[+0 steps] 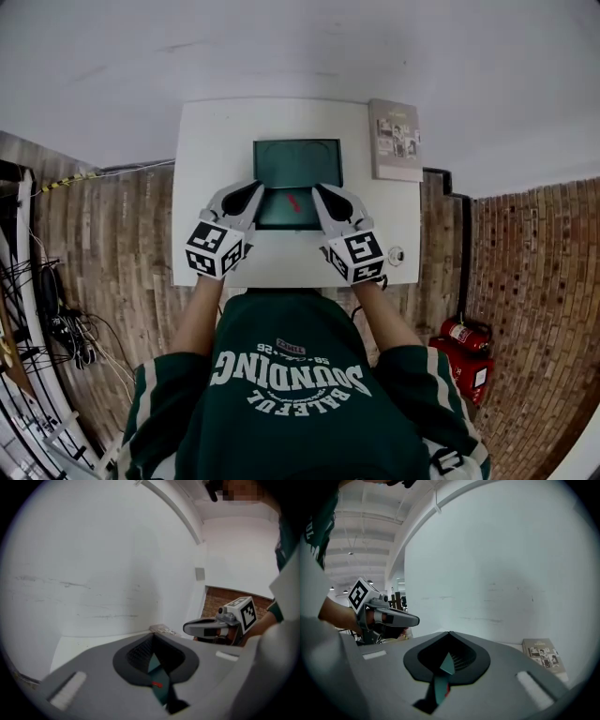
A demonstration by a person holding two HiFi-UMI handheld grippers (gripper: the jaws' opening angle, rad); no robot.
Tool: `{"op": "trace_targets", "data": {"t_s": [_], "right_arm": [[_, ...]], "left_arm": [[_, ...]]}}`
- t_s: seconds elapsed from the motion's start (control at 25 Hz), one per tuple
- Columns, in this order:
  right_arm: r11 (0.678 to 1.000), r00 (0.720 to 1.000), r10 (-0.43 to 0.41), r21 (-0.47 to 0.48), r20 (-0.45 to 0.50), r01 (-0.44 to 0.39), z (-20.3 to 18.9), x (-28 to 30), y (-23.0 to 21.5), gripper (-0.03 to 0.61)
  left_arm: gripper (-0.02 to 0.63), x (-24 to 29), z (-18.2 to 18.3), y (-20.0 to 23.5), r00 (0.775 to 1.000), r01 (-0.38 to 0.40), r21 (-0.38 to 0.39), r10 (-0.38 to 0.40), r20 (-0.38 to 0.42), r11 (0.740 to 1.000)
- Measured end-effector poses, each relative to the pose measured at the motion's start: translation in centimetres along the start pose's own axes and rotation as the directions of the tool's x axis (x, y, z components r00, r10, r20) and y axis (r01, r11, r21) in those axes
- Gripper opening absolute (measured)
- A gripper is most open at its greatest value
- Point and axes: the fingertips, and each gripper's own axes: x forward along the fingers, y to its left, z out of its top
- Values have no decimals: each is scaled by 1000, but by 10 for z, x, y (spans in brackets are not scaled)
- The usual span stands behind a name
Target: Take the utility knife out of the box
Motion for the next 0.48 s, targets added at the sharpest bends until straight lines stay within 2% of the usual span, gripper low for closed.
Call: {"op": "trace_targets", "data": {"t_s": [0.28, 0.48], "right_arm": [[1000, 999, 3, 19, -32, -2, -13, 4, 1, 2], [999, 996, -2, 37, -94, 6, -39, 9, 3, 2]], "left_arm": [[52, -3, -7, 1, 1000, -5, -22, 5, -1, 1000], [52, -5, -16, 4, 1000, -5, -39, 4, -12, 999]]}}
